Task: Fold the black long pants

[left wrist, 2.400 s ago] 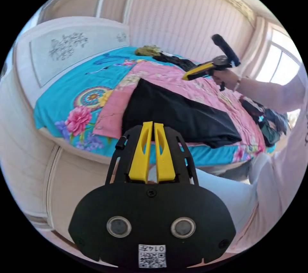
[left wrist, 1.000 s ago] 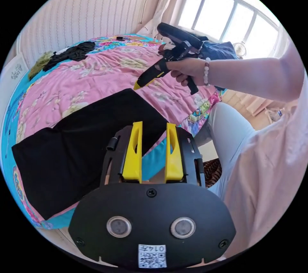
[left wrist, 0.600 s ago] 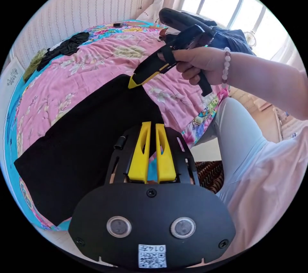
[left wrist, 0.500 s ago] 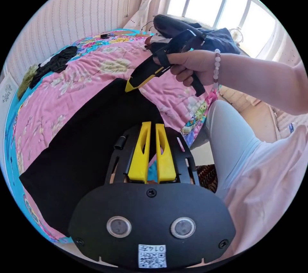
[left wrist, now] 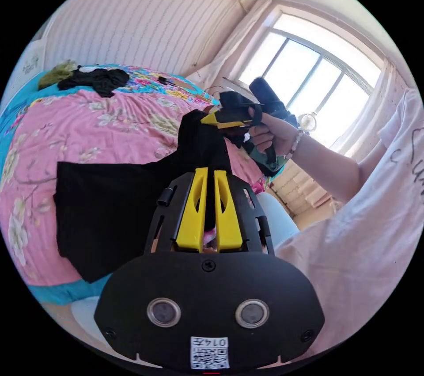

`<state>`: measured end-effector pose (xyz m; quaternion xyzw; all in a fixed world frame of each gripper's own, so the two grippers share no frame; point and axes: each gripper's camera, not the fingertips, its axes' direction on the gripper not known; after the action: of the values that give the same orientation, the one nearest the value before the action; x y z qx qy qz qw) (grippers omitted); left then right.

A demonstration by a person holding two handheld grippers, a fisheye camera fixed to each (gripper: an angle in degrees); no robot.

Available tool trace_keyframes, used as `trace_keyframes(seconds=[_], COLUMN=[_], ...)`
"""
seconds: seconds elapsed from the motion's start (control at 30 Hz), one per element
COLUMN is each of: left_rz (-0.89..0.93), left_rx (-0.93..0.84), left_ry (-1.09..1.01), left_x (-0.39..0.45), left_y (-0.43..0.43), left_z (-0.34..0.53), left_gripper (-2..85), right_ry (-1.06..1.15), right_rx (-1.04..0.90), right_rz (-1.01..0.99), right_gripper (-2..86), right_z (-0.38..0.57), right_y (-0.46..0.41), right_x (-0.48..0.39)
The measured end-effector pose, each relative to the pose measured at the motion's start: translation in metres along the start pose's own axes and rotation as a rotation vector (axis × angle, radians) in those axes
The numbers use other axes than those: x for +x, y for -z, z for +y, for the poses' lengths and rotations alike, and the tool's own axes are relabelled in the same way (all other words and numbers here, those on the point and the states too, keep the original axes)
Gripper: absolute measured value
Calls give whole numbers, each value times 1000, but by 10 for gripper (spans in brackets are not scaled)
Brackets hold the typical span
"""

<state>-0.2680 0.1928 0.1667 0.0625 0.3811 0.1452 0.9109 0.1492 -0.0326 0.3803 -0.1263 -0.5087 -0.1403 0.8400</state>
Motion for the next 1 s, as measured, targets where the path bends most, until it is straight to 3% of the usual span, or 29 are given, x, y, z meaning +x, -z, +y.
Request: trace_keyframes(seconds=[0.17,0.23,0.33,0.6,0.7,0.77,0.87,1.0], left_rz=[-404,-458,-396,-359,-430,-439,-484,-523], left_rx=[70,79,101,2,-130,-226,-166,-72], left_ry=[296,358,457,270,218,217,163,206], left_x=[-76,-100,-127,-120,-128,-137,-125,-141], left_y=[80,95,112,81,50,40,69,99], left_z=[56,74,93,74,72,75,67,64], left_gripper=[36,42,37,-8,-9,-9,-7,22], right_ry=[95,91,98,228,215,186,157,71], right_rx=[3,15,-45,-337,-467,-418,-259,-99], right_rz=[97,158,151,367,465,470,398,451], right_gripper=[16,19,20,16,16,20,36,94], right_z=[-61,-70,-70,9,39,38,21,-4], right_y=[-123,-144,-155,-172,-203,-199,-169,-142], right_x=[-52,-56,-57,-62,-53,-58,-69,-57])
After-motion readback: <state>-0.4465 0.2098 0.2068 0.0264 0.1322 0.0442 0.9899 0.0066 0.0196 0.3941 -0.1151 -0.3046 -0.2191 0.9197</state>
